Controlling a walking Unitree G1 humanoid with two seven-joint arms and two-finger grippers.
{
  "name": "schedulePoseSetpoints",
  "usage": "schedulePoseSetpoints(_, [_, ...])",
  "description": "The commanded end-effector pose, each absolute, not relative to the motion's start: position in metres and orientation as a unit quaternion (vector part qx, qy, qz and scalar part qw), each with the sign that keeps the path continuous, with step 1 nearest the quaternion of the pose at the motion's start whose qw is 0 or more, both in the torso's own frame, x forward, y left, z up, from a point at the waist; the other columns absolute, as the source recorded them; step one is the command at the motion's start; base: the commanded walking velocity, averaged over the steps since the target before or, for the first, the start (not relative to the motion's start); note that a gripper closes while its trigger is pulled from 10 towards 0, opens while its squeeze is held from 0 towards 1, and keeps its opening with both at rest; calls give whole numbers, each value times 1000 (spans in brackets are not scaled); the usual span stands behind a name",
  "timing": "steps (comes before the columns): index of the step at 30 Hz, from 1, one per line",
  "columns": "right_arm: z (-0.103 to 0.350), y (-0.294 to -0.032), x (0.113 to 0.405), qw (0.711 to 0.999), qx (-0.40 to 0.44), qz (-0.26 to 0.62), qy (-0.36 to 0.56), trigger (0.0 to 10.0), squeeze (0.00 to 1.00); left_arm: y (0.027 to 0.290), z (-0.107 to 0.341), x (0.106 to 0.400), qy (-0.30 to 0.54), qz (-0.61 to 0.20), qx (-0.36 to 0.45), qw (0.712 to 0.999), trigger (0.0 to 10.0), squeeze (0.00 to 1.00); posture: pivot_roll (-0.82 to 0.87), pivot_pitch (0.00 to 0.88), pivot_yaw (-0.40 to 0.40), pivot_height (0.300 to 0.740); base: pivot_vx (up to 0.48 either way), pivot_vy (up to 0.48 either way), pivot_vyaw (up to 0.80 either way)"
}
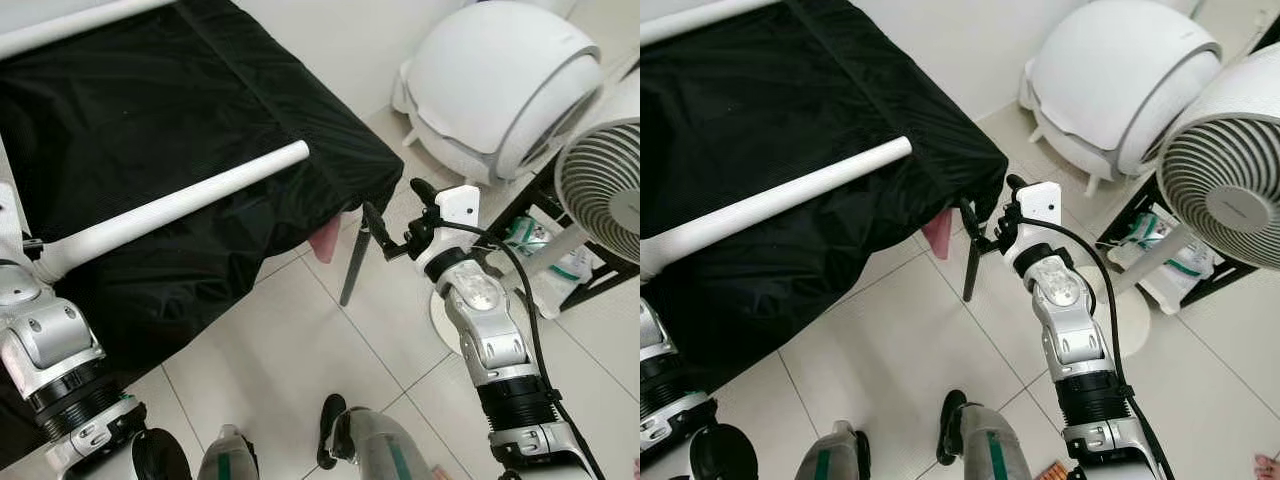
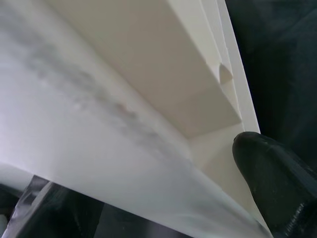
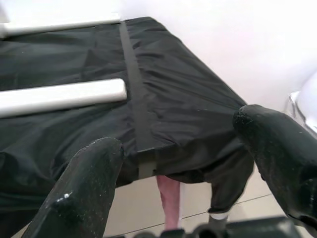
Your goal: Building children table
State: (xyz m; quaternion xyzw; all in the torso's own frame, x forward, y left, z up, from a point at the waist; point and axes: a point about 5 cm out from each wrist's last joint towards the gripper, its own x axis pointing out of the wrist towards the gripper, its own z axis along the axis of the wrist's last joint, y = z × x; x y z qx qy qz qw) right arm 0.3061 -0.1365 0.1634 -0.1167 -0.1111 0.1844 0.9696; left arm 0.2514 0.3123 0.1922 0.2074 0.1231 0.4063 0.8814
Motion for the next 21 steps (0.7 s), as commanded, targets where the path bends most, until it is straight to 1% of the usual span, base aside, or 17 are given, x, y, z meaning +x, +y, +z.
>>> schedulePoseSetpoints(1, [163, -136, 305, 969, -114, 188, -108, 10000, 0, 324, 198, 229, 86, 612, 235, 750, 10000, 0, 9, 123, -8, 740, 0, 0, 0])
schedulePoseSetpoints(2, [163, -136, 305, 969, -114, 188, -108, 10000, 0, 321, 201, 231, 75, 599, 236, 761, 10000, 0, 9, 122, -7, 740, 0, 0, 0])
schedulePoseSetpoints(3, [163, -136, 305, 969, -114, 188, -108, 10000, 0, 316, 207, 237, 51, 564, 237, 789, 10000, 0, 8, 122, -7, 740, 0, 0, 0])
schedulePoseSetpoints(4, [163, -136, 304, 970, -114, 188, -108, 10000, 0, 313, 211, 241, 34, 539, 237, 807, 10000, 0, 10, 122, -7, 740, 0, 0, 0])
schedulePoseSetpoints(5, [163, -136, 305, 970, -114, 188, -108, 10000, 0, 307, 216, 247, 12, 496, 232, 837, 10000, 0, 12, 120, -7, 740, 0, 0, 0])
schedulePoseSetpoints(6, [163, -136, 305, 970, -114, 188, -108, 10000, 0, 307, 216, 247, 12, 496, 232, 837, 10000, 0, 12, 120, -7, 740, 0, 0, 0])
schedulePoseSetpoints(7, [162, -136, 305, 970, -114, 189, -107, 10000, 0, 299, 218, 255, -6, 441, 217, 871, 10000, 0, 14, 119, -8, 740, 0, 0, 0])
schedulePoseSetpoints(8, [162, -136, 305, 969, -114, 189, -107, 10000, 0, 291, 218, 261, -13, 394, 198, 898, 10000, 0, 14, 119, -8, 740, 0, 0, 0])
schedulePoseSetpoints(9, [162, -135, 305, 969, -114, 190, -107, 10000, 0, 286, 218, 265, -16, 363, 185, 913, 10000, 0, 14, 119, -8, 740, 0, 0, 0])
schedulePoseSetpoints(10, [161, -135, 305, 969, -114, 191, -107, 10000, 0, 276, 216, 271, -16, 312, 168, 935, 10000, 0, 22, 118, -10, 740, 0, 0, 0])
schedulePoseSetpoints(12, [161, -134, 305, 969, -113, 192, -107, 10000, 0, 272, 216, 273, -15, 297, 164, 941, 10000, 0, 22, 118, -10, 740, 0, 0, 0])
schedulePoseSetpoints(13, [161, -134, 305, 969, -113, 193, -106, 10000, 0, 266, 217, 276, -19, 255, 169, 952, 10000, 0, 27, 116, -12, 740, 0, 0, 0])
schedulePoseSetpoints(14, [161, -134, 305, 969, -113, 193, -106, 10000, 0, 266, 217, 276, -19, 255, 169, 952, 10000, 0, 27, 116, -12, 740, 0, 0, 0])
schedulePoseSetpoints(15, [161, -132, 305, 968, -113, 196, -107, 10000, 0, 260, 215, 281, -8, 168, 152, 974, 10000, 0, 31, 112, -10, 740, 0, 0, 0])
schedulePoseSetpoints(17, [161, -132, 305, 968, -113, 196, -107, 10000, 0, 260, 215, 281, -8, 168, 152, 974, 10000, 0, 31, 112, -10, 740, 0, 0, 0])
schedulePoseSetpoints(19, [161, -131, 306, 968, -112, 198, -107, 10000, 0, 259, 212, 281, 12, 97, 160, 982, 10000, 0, 38, 105, -12, 740, 0, 0, 0])
schedulePoseSetpoints(21, [161, -130, 306, 968, -112, 199, -107, 10000, 0, 259, 212, 280, 17, 77, 168, 983, 10000, 0, 38, 105, -12, 740, 0, 0, 0])
